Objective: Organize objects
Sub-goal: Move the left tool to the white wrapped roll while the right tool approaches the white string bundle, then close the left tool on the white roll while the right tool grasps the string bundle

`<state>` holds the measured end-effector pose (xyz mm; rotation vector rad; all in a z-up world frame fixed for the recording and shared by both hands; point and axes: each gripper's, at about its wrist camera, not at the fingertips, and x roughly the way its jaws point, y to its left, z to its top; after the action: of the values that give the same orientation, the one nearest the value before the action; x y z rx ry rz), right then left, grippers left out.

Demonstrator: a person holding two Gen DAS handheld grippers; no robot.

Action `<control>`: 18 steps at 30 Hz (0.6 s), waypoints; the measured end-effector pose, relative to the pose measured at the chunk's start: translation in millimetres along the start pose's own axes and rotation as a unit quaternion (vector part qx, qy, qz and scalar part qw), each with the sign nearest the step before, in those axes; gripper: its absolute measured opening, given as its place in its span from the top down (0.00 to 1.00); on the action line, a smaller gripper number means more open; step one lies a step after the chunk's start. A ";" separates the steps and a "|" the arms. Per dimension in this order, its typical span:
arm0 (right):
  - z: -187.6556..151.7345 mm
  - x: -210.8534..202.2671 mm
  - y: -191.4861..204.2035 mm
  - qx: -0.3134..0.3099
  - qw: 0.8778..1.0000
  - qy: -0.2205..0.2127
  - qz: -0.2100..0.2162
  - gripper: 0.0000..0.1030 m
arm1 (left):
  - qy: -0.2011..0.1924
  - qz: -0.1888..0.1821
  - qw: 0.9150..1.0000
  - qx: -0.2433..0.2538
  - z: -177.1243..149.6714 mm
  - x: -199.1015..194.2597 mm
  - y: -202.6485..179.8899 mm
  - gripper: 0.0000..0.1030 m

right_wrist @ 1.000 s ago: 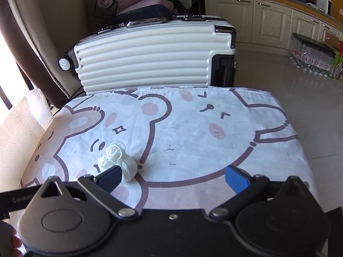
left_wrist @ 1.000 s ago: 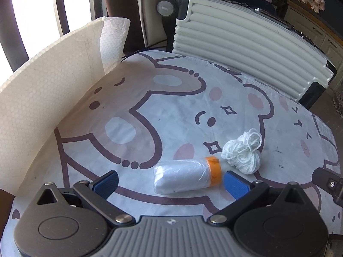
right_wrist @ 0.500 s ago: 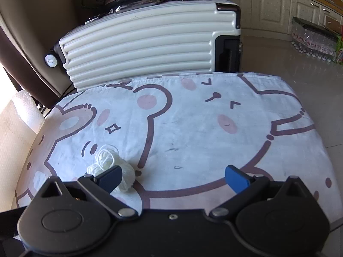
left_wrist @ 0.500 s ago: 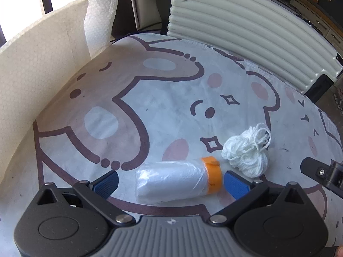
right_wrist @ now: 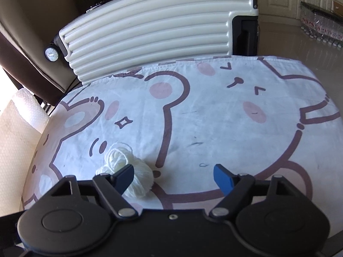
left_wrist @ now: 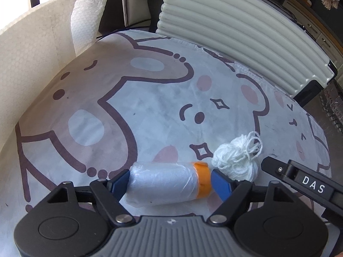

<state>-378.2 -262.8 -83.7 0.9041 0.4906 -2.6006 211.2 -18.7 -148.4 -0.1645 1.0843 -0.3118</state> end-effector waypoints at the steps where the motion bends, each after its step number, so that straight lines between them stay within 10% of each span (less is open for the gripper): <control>1: -0.6 2.2 1.9 0.000 1.000 0.001 0.001 0.23 | -0.001 0.003 1.000 0.001 0.9 -0.6 1.6 0.21; 18: -5.5 14.8 18.5 -0.002 0.998 0.016 0.067 0.59 | -0.012 0.041 0.999 0.012 8.8 -5.6 17.2 0.22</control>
<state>-378.4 -279.7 -101.1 0.9456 0.4284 -2.4664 219.5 -0.8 -144.5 -0.1019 1.0610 -0.2476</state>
